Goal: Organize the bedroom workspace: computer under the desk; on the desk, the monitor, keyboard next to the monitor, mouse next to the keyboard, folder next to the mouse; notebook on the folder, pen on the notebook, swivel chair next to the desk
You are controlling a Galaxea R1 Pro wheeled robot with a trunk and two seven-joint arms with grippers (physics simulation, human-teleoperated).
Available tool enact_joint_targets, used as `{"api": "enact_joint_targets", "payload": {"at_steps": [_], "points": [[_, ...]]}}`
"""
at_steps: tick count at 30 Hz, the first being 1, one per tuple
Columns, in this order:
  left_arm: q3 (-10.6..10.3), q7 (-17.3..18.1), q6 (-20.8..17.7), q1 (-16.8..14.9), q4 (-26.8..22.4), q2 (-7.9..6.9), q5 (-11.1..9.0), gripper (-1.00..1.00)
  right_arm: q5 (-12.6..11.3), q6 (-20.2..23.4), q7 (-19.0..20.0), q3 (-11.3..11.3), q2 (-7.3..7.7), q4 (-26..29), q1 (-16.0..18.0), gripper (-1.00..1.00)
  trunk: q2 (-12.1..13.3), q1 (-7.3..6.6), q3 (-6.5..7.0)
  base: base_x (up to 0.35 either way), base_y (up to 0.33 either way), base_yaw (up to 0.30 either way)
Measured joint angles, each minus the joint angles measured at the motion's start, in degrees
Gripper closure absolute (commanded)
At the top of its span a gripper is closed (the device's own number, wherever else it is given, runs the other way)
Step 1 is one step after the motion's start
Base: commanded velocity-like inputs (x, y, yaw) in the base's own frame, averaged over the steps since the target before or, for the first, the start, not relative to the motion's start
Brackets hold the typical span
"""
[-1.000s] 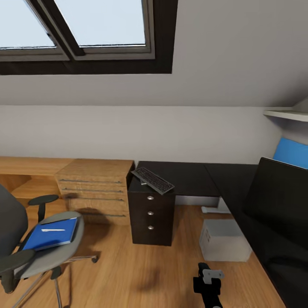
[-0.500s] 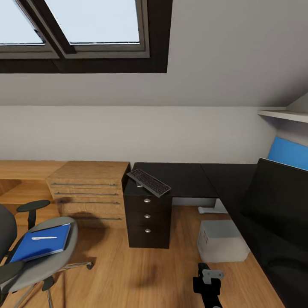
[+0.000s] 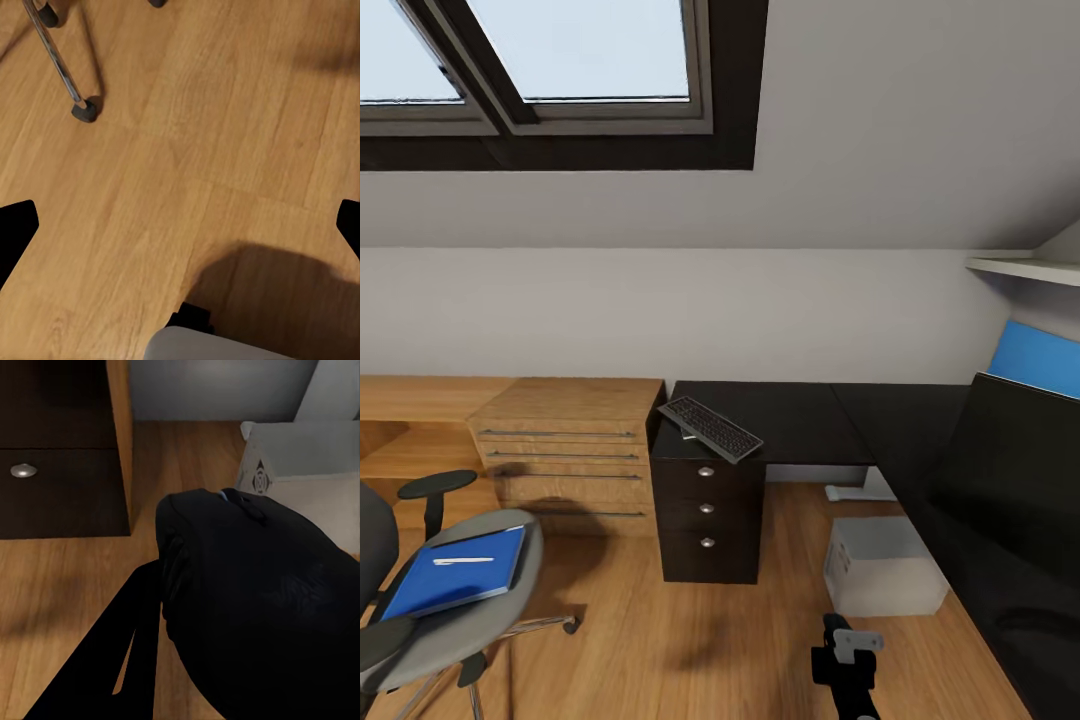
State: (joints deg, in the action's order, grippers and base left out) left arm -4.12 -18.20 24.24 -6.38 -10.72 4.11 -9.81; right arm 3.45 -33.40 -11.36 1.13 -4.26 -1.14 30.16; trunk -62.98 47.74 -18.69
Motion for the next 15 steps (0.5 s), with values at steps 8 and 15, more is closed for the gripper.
{"api": "enact_joint_targets", "payload": {"at_steps": [8,15], "points": [[0.00,0.00,-0.08,0.00,0.04,-0.05,-0.06,-1.00,0.03,-2.13,-0.02,-0.07,0.20,0.98,0.03,1.00,0.00,0.00,0.00,0.000,0.000,0.000],[0.00,0.00,-0.08,0.00,0.05,-0.05,-0.07,-1.00,-0.33,5.27,-0.66,0.27,0.56,15.96,0.12,1.00,0.00,0.00,0.01,0.000,0.000,0.000]]}}
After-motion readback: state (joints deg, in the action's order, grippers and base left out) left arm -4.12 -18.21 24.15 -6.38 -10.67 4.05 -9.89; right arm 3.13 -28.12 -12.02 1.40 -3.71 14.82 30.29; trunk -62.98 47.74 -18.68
